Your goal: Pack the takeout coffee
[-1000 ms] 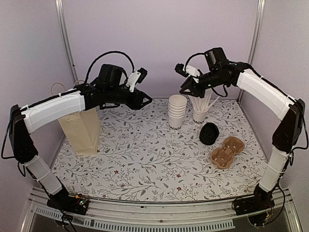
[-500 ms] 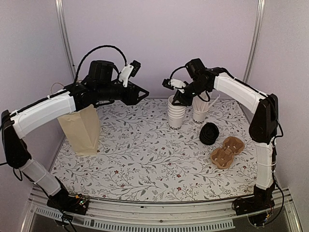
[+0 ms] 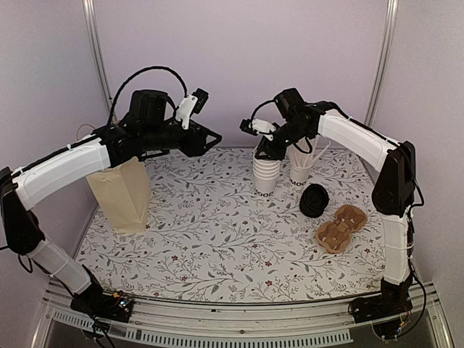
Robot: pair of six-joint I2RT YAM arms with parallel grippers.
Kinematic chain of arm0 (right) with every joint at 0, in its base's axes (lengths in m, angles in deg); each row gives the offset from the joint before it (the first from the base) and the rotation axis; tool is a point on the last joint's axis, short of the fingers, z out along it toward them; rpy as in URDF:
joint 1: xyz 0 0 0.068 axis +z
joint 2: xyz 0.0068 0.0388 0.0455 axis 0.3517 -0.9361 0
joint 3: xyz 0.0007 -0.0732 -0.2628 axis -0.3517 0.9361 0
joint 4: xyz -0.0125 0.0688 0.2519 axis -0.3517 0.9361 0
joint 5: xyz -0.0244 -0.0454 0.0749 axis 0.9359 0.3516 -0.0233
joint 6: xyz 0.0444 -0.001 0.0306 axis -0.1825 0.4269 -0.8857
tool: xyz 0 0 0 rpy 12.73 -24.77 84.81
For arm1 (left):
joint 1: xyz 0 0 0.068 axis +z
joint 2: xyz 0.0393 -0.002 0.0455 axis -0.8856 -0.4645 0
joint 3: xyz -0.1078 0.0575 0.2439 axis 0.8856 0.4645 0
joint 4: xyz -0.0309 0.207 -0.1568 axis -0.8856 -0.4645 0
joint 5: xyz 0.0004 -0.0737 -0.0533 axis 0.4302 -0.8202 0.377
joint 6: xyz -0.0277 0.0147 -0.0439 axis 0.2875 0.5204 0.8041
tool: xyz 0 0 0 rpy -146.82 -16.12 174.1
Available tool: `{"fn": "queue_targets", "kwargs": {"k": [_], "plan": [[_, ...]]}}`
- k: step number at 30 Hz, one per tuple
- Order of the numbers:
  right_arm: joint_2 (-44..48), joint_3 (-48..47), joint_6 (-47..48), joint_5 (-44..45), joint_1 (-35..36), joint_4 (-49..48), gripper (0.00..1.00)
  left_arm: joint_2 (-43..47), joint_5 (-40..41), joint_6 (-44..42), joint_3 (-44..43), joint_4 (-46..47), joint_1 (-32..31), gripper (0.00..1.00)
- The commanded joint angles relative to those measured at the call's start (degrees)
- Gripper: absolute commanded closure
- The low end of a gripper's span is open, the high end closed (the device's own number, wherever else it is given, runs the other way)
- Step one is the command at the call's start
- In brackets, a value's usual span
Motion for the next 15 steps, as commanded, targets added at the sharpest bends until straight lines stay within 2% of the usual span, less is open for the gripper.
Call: {"fn": "queue_targets", "kwargs": {"k": [1, 15], "plan": [[2.0, -0.5, -1.4, 0.6, 1.0, 1.8, 0.69, 1.2, 0.6, -0.6, 0.8, 1.4, 0.0, 0.46], [3.3, 1.4, -2.6, 3.1, 1.3, 3.0, 0.68, 0.6, 0.7, -0.8, 0.9, 1.4, -0.2, 0.46]]}}
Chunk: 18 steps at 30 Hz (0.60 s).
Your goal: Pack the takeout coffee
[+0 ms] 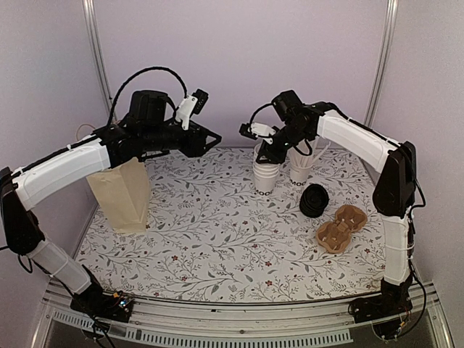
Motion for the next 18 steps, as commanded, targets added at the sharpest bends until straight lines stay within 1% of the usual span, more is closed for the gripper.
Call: {"fn": "queue_targets", "kwargs": {"k": [1, 9, 18], "plan": [[2.8, 0.5, -1.5, 0.9, 0.3, 0.5, 0.68, 0.5, 0.4, -0.8, 0.7, 1.3, -0.2, 0.46], [3.2, 1.3, -1.1, 3.2, 0.3, 0.3, 0.69, 0.6, 0.4, -1.0, 0.8, 1.3, -0.5, 0.46], [1.4, 0.9, -1.1, 3.8, 0.3, 0.2, 0.73, 0.6, 1.0, -1.5, 0.9, 1.3, -0.6, 0.46]]}}
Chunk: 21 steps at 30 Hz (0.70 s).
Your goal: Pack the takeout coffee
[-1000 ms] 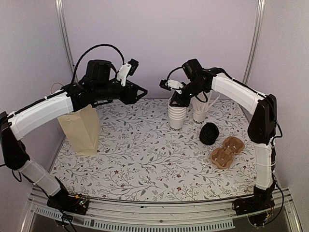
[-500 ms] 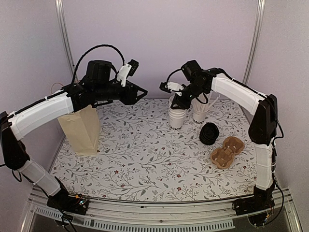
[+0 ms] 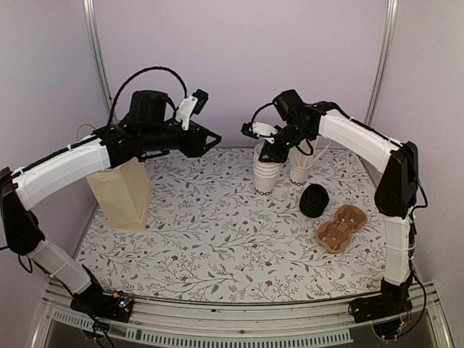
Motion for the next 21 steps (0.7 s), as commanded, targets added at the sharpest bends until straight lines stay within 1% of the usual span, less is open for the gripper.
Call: {"fn": "queue_targets", "kwargs": {"k": [1, 6, 21], "plan": [[0.4, 0.0, -0.7, 0.8, 0.3, 0.0, 0.74, 0.6, 0.8, -1.0, 0.9, 1.3, -0.4, 0.46], [0.3, 0.0, -0.7, 0.8, 0.3, 0.0, 0.78, 0.6, 0.8, -1.1, 1.0, 1.3, -0.5, 0.46], [-1.3, -0.3, -0.6, 1.2, 0.3, 0.4, 0.79, 0.5, 1.3, -1.5, 1.2, 1.3, -0.9, 0.45]]}}
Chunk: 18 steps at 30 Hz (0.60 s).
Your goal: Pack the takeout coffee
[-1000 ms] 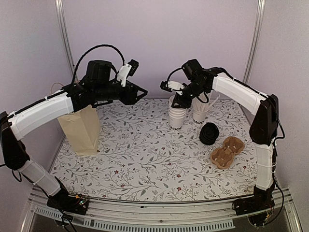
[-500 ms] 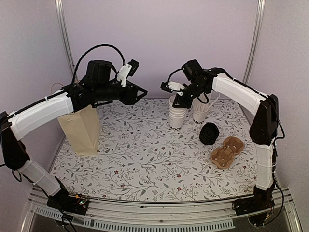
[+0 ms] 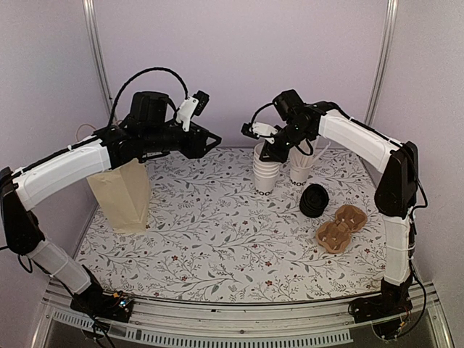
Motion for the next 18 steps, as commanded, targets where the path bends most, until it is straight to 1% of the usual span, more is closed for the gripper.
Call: {"fn": "queue_targets", "kwargs": {"k": [1, 10, 18], "plan": [[-1.4, -0.4, -0.6, 0.7, 0.3, 0.4, 0.79, 0.5, 0.3, -0.7, 0.8, 1.3, -0.7, 0.45], [-2.2, -0.8, -0.6, 1.0, 0.3, 0.6, 0.77, 0.5, 0.6, -1.0, 0.8, 1.3, -0.8, 0.45], [-2.5, -1.6, -0.6, 0.1, 0.3, 1.1, 0.82, 0.5, 0.7, -1.1, 0.9, 1.4, -1.0, 0.45]]}}
